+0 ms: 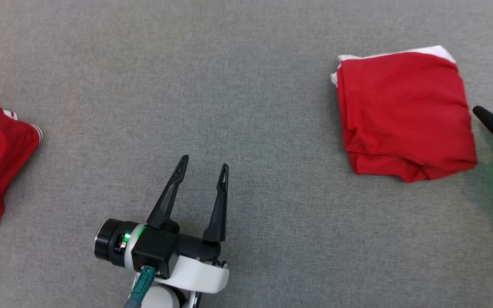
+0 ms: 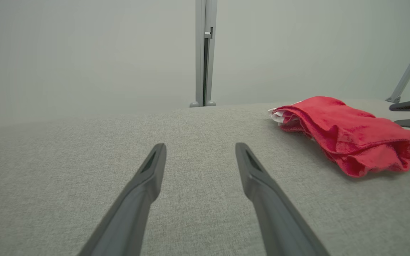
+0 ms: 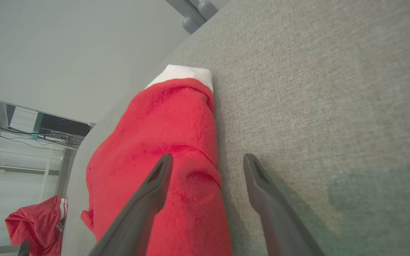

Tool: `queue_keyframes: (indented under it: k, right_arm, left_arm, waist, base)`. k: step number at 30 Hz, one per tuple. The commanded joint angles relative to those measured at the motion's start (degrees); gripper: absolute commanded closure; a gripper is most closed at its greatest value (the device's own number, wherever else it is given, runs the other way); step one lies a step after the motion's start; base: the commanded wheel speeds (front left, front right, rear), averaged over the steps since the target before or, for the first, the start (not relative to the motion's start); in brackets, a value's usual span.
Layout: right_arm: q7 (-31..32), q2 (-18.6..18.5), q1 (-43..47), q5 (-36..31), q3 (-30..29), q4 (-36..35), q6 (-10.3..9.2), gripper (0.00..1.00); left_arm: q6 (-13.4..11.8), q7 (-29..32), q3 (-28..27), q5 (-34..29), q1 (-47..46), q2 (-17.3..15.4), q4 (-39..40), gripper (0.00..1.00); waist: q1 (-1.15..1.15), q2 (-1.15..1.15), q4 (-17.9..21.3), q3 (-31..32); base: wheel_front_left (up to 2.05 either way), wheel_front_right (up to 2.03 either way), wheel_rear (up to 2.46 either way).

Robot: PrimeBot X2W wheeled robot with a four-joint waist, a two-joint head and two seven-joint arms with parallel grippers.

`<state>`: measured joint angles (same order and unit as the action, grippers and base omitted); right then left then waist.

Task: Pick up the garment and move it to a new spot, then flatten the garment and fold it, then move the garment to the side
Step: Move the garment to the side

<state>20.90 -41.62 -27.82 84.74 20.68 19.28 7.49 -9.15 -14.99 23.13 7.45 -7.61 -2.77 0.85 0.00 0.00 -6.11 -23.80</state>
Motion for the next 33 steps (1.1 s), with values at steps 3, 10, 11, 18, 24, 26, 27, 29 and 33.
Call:
queue_keyframes:
  k: [3,10,11,18,24,26,27,29,33]
  right_arm:
    - [1.9,-0.5,-1.7,1.4,0.0,0.6,-0.01,0.0]
    - [3.5,0.2,-4.1,0.7,2.2,-0.2,-0.02,1.0]
    - [3.2,-0.1,-4.4,0.3,2.4,-0.7,-0.02,1.0]
    - [-2.8,-5.5,-5.5,-5.2,2.9,-4.0,-0.02,1.0]
    - [-9.2,-11.3,-7.7,-9.3,2.9,-4.7,-0.02,1.0]
    - [-11.1,-13.3,-8.5,-10.7,3.2,-4.4,-0.02,1.0]
    - [-12.0,-14.1,-9.0,-11.4,3.4,-4.2,-0.02,1.0]
    - [-14.0,-15.8,-9.9,-12.6,3.9,-3.6,-0.02,1.0]
    - [-16.5,-18.0,-11.2,-14.2,4.9,-2.3,-0.02,1.0]
  left_arm:
    - [-0.4,-0.2,0.2,-0.6,-1.7,-0.2,-0.2,0.0]
    - [-0.6,-0.2,0.4,-1.2,-3.3,-0.2,-0.6,0.0]
    - [-0.5,-0.2,0.3,-1.3,-3.4,-0.2,-0.6,0.0]
    - [0.5,-0.2,-0.3,-2.0,-4.9,-0.2,0.2,0.0]
    - [2.1,-0.2,-0.9,-4.2,-7.4,-0.3,1.2,0.0]
    - [2.7,-0.2,-1.1,-5.1,-8.3,-0.5,1.6,0.0]
    - [3.0,-0.2,-1.0,-5.6,-8.8,-0.7,1.9,0.0]
    - [3.4,-0.2,-0.8,-6.4,-9.8,-1.1,2.6,0.0]
    - [4.0,-0.1,-0.4,-7.4,-11.0,-1.6,3.3,0.0]
  waist:
    - [0.0,0.0,-1.1,-2.3]
    - [0.0,0.0,-0.8,-3.8]
    - [0.0,0.0,-0.5,-3.9]
    - [0.0,0.0,3.1,-6.8]
    - [0.0,0.0,7.4,-10.4]
    - [0.0,0.0,8.8,-11.5]
    - [0.0,0.0,9.4,-12.1]
    - [0.0,0.0,10.6,-13.1]
    - [0.0,0.0,12.0,-14.6]
  base:
    - [0.0,0.0,0.0]
    - [0.0,0.0,0.0]
    - [0.0,0.0,0.0]
    - [0.0,0.0,0.0]
    - [0.0,0.0,0.0]
    - [0.0,0.0,0.0]
    - [0.0,0.0,0.0]
    - [0.0,0.0,0.0]
    - [0.0,0.0,0.0]
